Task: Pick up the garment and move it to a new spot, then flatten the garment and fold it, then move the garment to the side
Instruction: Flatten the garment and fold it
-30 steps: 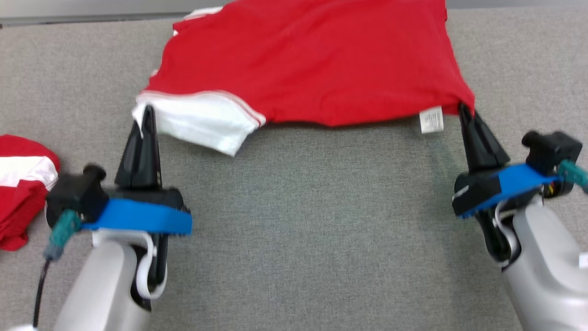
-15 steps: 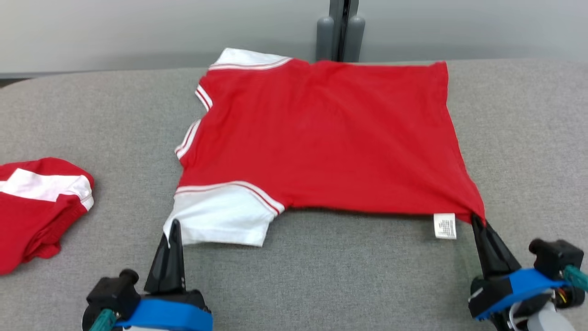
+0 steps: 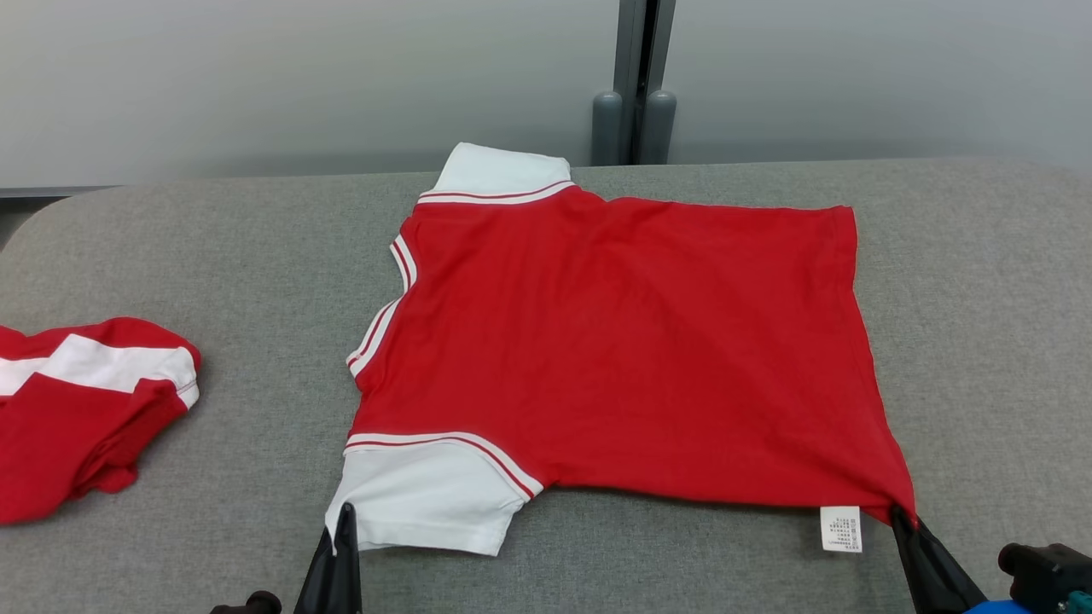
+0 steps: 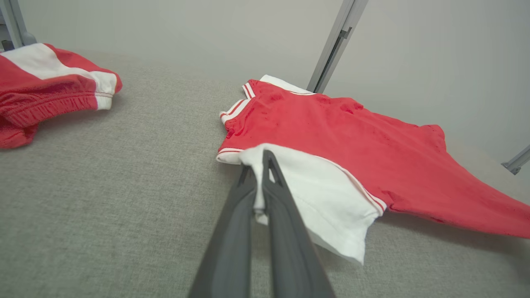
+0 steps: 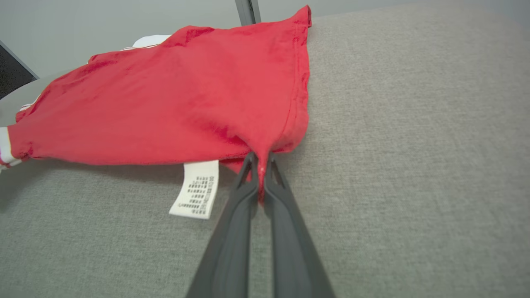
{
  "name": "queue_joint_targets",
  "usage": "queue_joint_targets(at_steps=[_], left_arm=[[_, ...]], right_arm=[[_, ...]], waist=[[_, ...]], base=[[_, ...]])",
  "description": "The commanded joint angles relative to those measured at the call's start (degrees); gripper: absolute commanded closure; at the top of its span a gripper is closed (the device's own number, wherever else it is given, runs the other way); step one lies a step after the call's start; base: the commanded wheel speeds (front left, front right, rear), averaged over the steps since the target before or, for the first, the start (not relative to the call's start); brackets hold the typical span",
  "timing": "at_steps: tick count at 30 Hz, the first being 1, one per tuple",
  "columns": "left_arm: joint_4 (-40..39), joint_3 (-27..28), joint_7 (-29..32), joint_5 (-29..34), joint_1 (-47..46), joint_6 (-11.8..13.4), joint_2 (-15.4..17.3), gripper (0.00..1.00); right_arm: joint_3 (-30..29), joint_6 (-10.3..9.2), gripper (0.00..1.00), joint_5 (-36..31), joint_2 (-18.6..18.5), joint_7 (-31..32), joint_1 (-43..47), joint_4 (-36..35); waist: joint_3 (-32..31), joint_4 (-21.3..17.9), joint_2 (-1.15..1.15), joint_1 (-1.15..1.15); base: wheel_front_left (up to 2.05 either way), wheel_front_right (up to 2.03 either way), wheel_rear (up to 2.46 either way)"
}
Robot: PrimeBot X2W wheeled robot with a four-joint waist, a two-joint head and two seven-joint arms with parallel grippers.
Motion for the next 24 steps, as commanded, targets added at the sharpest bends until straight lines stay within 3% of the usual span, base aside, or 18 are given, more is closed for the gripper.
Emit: queue_joint_targets(at_steps=[1, 10, 24], left_arm=[[-0.5, 0.1, 0.2, 0.1, 0.1, 0.2, 0.3, 1.00], [2.5, -0.8, -0.1, 1.0, -3.3, -1.7, 1.2, 1.00], [6.6, 0.5, -0.5, 2.9, -13.5, -6.0, 4.4, 1.00]], right_arm=[[-0.4, 0.01, 1.00, -0.4, 0.3, 0.5, 0.9, -0.8], [-0.5, 0.01, 1.00, -1.5, 1.6, 3.0, -0.8, -3.4], [1.0, 0.01, 1.00, -1.0, -0.2, 4.8, -9.2, 0.5]], waist=[[0.1, 0.0, 0.00, 0.01], [1.5, -1.1, 0.00, 0.01], [4.2, -2.1, 0.00, 0.01]], base=[[0.00, 0.00, 0.00], [0.00, 0.00, 0.00], [0.00, 0.00, 0.00]])
